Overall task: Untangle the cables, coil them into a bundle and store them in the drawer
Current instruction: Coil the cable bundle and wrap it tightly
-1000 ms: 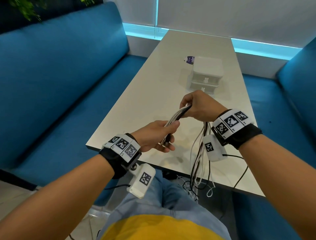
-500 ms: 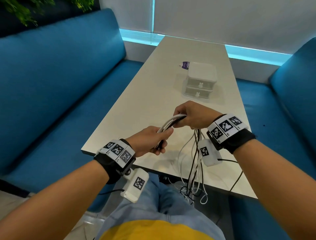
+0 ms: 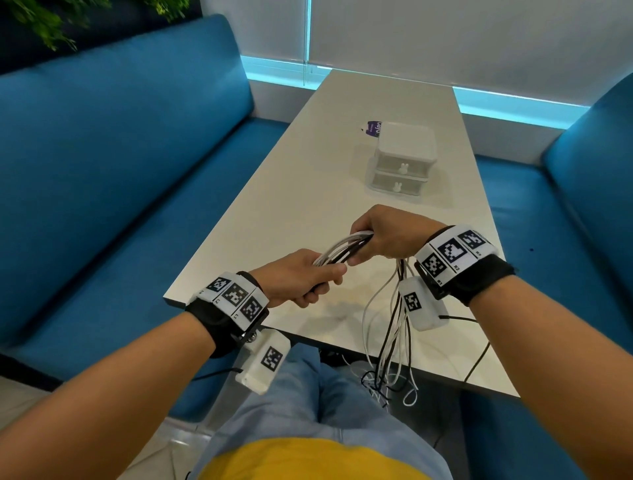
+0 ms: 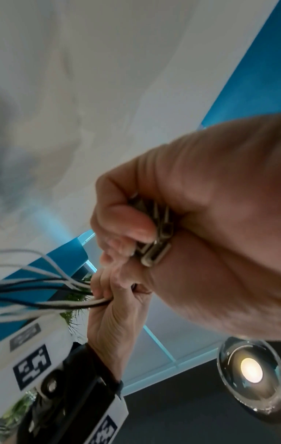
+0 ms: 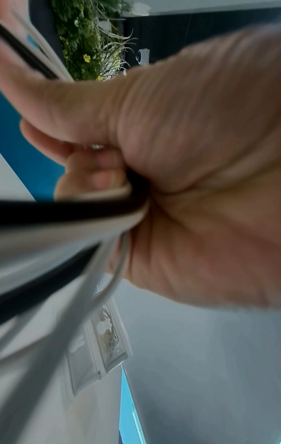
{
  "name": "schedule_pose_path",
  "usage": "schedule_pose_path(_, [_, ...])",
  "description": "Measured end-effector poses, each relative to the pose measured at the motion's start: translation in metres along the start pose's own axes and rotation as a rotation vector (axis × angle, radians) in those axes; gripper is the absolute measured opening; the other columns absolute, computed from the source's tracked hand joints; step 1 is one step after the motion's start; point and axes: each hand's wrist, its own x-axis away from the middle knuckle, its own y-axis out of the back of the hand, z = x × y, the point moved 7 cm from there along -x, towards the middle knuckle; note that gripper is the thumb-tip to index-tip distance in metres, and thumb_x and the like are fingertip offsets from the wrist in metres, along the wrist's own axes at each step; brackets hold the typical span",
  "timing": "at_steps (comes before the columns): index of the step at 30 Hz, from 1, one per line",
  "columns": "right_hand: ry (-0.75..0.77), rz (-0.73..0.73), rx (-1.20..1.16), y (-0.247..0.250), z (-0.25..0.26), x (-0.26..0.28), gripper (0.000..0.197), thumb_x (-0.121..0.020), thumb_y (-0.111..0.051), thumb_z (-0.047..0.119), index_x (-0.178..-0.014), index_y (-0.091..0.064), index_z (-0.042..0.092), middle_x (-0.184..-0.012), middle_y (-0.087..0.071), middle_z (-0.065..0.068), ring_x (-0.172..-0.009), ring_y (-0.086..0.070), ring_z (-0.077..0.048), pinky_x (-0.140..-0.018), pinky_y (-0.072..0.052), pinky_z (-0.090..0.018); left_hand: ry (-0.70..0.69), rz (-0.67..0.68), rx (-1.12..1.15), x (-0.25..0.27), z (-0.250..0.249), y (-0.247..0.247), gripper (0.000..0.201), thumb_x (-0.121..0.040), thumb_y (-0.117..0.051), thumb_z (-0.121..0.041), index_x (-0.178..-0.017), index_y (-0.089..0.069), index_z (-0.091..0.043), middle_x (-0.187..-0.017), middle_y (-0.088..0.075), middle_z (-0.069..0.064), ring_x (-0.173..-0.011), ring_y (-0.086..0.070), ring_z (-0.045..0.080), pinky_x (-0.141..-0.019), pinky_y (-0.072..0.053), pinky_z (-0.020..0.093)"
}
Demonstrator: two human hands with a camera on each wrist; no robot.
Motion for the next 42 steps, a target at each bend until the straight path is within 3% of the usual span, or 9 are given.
schedule_pose_path(8, [0.056, 0.081, -0.014, -0.002, 0.002, 0.006, 0.023, -0.076, -0.080, 0.032, -0.076, -0.067, 0.013, -0.045, -0.040, 0.012, -0.041, -0.036, -0.003, -0.046, -0.027, -0.017, -0.049, 0.069, -0.323, 0.005, -0.007, 0.006, 0.037, -0.095, -0.054, -0.041, -0.073, -0.052, -0.012, -0.063, -0.050, 0.005, -0.054, -0.048, 0.016, -0.051, -0.045, 0.025])
schedule_pose_path(15, [0.182, -0.017, 0.081, -0.013, 0.017, 0.010, 0.037, -0.083, -0.073, 0.020, -0.115, -0.061, 0.033, -0.077, -0.055, 0.010, -0.070, -0.051, -0.005, -0.066, -0.041, -0.023, 0.040, 0.124, -0.225, 0.004, -0.006, -0.002, 0.045, -0.097, -0.047, -0.047, -0.063, -0.038, -0.018, -0.052, -0.038, -0.005, -0.048, -0.037, 0.012, -0.048, -0.037, 0.021])
schedule_pose_path(18, [0.227, 0.036, 0.177, -0.030, 0.023, 0.014, 0.010, -0.089, -0.060, 0.015, -0.083, -0.062, 0.023, -0.072, -0.059, 0.007, -0.066, -0.052, -0.010, -0.064, -0.042, -0.028, 0.072, 0.194, -0.243, 0.004, -0.010, -0.007, 0.047, -0.096, -0.046, -0.049, -0.062, -0.036, -0.019, -0.051, -0.035, -0.006, -0.047, -0.034, 0.011, -0.047, -0.034, 0.021])
schedule_pose_path(21, [0.199, 0.103, 0.199, -0.039, 0.017, 0.018, 0.031, -0.093, -0.057, 0.023, -0.063, -0.048, 0.023, -0.060, -0.051, 0.006, -0.055, -0.043, -0.009, -0.055, -0.034, -0.025, 0.083, 0.247, -0.323, 0.008, -0.013, -0.009, 0.045, -0.093, -0.048, -0.054, -0.066, -0.039, -0.018, -0.053, -0.036, -0.005, -0.047, -0.035, 0.010, -0.047, -0.034, 0.021])
schedule_pose_path(25, [0.140, 0.144, -0.135, -0.028, 0.007, 0.026, 0.035, -0.085, -0.070, 0.033, -0.057, -0.053, 0.021, -0.045, -0.037, 0.012, -0.042, -0.031, -0.006, -0.044, -0.026, -0.013, 0.033, 0.272, -0.342, 0.015, -0.031, 0.000, 0.039, -0.094, -0.050, -0.048, -0.073, -0.043, -0.016, -0.054, -0.038, -0.006, -0.048, -0.036, 0.010, -0.046, -0.033, 0.020])
schedule_pose_path(30, [0.153, 0.015, -0.469, -0.012, -0.006, 0.031, 0.039, -0.090, -0.062, 0.028, -0.053, -0.053, 0.024, -0.050, -0.036, 0.002, -0.045, -0.030, -0.011, -0.048, -0.028, -0.024, -0.035, 0.207, -0.322, 0.017, -0.046, 0.011, 0.037, -0.096, -0.053, -0.037, -0.066, -0.041, -0.017, -0.051, -0.041, -0.005, -0.047, -0.038, 0.011, -0.047, -0.034, 0.021])
schedule_pose_path(37, [0.187, -0.223, -1.092, 0.001, 0.002, 0.021, 0.078, -0.070, -0.068, 0.045, -0.093, -0.051, -0.028, -0.086, -0.060, -0.023, -0.078, -0.065, -0.028, -0.075, -0.057, -0.036, -0.174, -0.007, -0.378, 0.001, -0.056, 0.009, 0.040, -0.091, -0.063, -0.036, -0.108, -0.064, -0.001, -0.056, -0.048, 0.003, -0.050, -0.043, 0.015, -0.050, -0.040, 0.023])
schedule_pose_path(39, [0.208, -0.244, -1.190, 0.004, 0.008, 0.020, 0.071, -0.072, -0.068, 0.039, -0.090, -0.051, -0.027, -0.088, -0.062, -0.025, -0.085, -0.067, -0.030, -0.078, -0.057, -0.035, -0.183, 0.000, -0.274, -0.002, -0.056, 0.003, 0.048, -0.093, -0.060, -0.032, -0.120, -0.056, 0.008, -0.058, -0.044, 0.003, -0.052, -0.043, 0.015, -0.050, -0.040, 0.023])
schedule_pose_path(42, [0.179, -0.296, -1.277, 0.005, 0.012, 0.019, 0.047, -0.073, -0.066, 0.035, -0.085, -0.060, -0.010, -0.086, -0.065, -0.021, -0.082, -0.070, -0.021, -0.074, -0.057, -0.030, -0.192, 0.054, -0.126, -0.005, -0.057, -0.006, 0.033, -0.095, -0.056, -0.029, -0.094, -0.057, 0.004, -0.054, -0.039, 0.001, -0.048, -0.040, 0.011, -0.048, -0.037, 0.023])
